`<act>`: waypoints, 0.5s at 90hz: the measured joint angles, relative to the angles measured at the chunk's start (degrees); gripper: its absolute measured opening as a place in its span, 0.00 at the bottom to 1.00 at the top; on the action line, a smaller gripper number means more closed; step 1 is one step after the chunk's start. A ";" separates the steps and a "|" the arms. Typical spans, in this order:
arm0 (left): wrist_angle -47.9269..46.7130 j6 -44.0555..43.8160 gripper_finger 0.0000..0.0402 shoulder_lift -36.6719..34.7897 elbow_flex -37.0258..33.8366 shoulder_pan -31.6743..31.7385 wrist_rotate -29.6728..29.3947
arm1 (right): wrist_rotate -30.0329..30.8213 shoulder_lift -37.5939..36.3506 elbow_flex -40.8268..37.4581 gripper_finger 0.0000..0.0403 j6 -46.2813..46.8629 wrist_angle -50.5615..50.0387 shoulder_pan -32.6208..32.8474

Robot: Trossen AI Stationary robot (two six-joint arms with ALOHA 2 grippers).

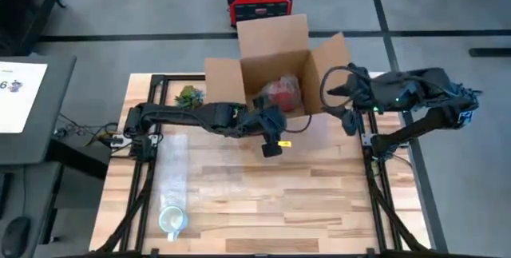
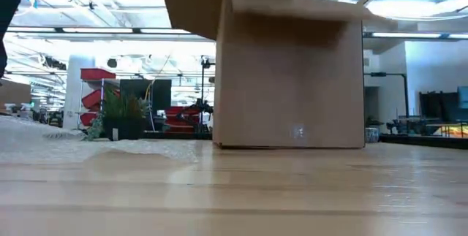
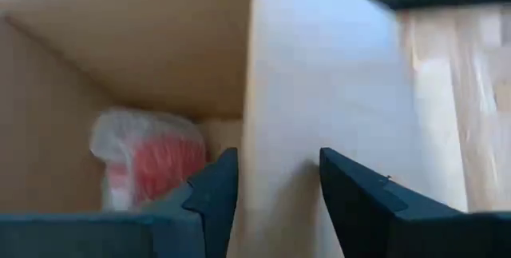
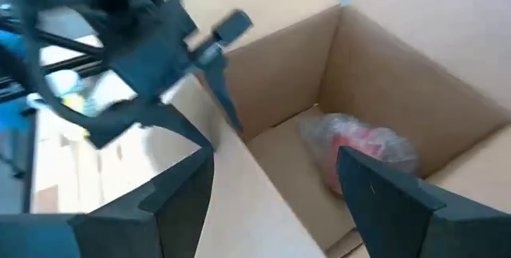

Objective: Wrap mug
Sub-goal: Move the cardboard box to the top center of the table, then wrap the white mug with bubble wrap

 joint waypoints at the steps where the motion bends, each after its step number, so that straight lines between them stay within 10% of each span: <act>1: -0.01 0.17 0.39 0.00 0.38 0.00 -0.10 | 0.15 0.08 0.00 0.63 0.00 0.03 0.10; 45: -10.95 -7.08 0.38 -0.18 18.98 -4.84 -2.24 | 0.05 2.45 -0.02 0.63 1.35 0.39 0.92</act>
